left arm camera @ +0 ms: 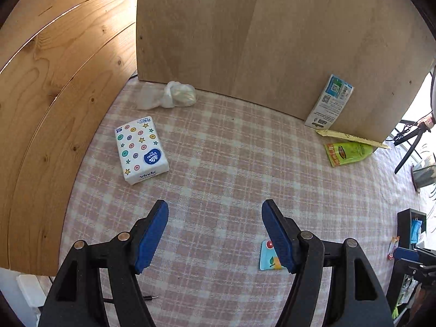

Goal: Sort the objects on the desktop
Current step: 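Grasp the fruit-print hand cream tube with the right tool while the left tool grasps the polka-dot tissue pack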

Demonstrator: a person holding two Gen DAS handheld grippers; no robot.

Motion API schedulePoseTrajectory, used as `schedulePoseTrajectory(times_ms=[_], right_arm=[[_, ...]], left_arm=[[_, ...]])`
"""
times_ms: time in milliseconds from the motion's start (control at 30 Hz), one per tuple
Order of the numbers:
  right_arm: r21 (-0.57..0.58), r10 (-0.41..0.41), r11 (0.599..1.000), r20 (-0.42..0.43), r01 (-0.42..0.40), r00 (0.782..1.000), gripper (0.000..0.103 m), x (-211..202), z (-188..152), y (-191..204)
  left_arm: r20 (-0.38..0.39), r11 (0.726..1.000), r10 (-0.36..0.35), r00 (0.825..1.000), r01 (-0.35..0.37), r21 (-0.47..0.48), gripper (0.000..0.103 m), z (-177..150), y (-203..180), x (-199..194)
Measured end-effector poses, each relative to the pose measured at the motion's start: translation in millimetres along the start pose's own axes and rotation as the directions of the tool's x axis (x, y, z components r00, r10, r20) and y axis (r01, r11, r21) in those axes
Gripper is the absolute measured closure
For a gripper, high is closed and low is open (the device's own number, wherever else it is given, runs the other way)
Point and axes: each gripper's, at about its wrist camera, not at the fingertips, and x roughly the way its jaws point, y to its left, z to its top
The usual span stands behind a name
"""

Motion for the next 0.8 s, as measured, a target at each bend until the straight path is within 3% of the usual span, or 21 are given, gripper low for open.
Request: schedulePoseTrajectory(times_ms=[200, 433, 800], right_arm=[[-0.049, 0.07, 0.996, -0.101, -0.076, 0.992, 0.055, 51, -5, 56], [0.013, 0.104, 0.995, -0.198, -0.104, 0.975, 0.055, 112, 4, 86], [0.145, 0.111, 0.986, -0.233, -0.079, 0.966, 0.055, 149, 37, 77]], left_arm=[[0.008, 0.998, 0.019, 1.0, -0.019, -0.06, 0.034, 16, 30, 7], [-0.005, 0.987, 0.073, 0.997, -0.073, -0.14, 0.032, 38, 69, 24], [-0.073, 0.972, 0.018, 0.997, -0.035, -0.234, 0.027, 50, 92, 67]])
